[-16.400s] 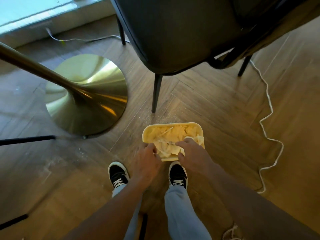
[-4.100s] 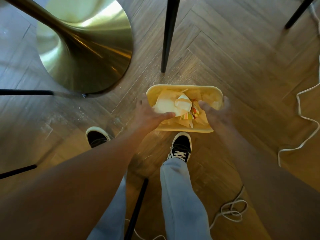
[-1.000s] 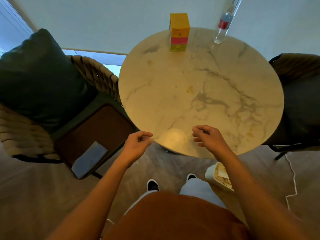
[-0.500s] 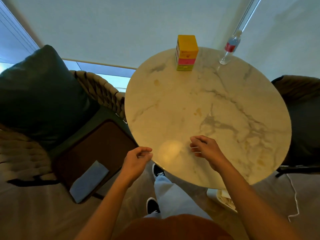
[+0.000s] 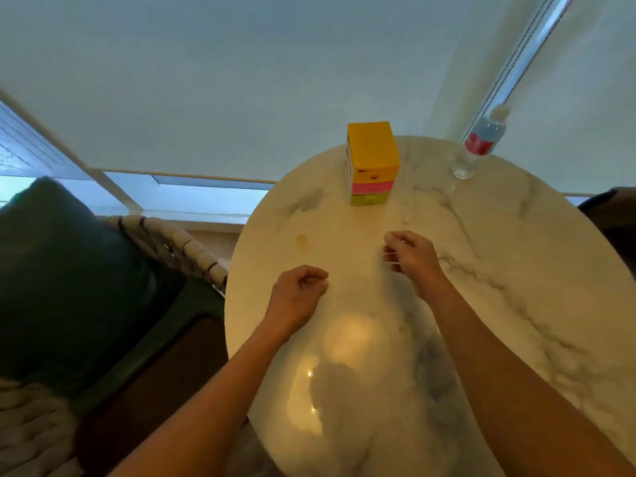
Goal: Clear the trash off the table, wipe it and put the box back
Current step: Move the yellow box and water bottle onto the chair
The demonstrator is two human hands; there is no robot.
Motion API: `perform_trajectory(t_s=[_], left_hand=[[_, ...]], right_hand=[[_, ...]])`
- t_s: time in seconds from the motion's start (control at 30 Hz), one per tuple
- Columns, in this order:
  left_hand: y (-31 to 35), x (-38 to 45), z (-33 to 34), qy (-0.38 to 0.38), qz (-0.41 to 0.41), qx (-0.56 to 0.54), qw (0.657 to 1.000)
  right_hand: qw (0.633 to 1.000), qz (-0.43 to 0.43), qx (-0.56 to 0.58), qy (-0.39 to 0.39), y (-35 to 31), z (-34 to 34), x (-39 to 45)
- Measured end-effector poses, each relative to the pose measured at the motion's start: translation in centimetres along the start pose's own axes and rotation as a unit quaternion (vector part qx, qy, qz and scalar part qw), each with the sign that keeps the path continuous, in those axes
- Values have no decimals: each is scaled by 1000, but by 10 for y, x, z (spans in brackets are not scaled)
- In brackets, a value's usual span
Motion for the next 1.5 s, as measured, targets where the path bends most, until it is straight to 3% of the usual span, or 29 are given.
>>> perform_trajectory(t_s=[0.27,0.43,0.67,0.97,1.23,1.5], left_hand=[[72,157,36,100,51,-82,990],[84,211,75,35,13,-146,989],[88,222,94,-23,27,-214,976],[31,122,11,27,50,-239,969],[-47,-31,-134,117,81,-263,954],[-176,-160,-266,234,25,-299,925]], right_hand=[[992,-32,67,100,-47,-5,124],[986,-12,136,95,-55,-6,160],[990,-56,112,70,-76,-2,163],[992,-84,77,-47,-60,66,61],[973,-146,51,-172,-52,202,-95],[949,-134,-4,-286,-9,358,-242]])
Point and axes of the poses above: each hand's wrist, its own x-axis towards the middle knuckle, its own z-axis out of the palm, y = z × x, the point moved 8 cm from there along x, towards the middle knuckle, and after that the axes turned 4 degrees about -x, right-handed, at the moved point
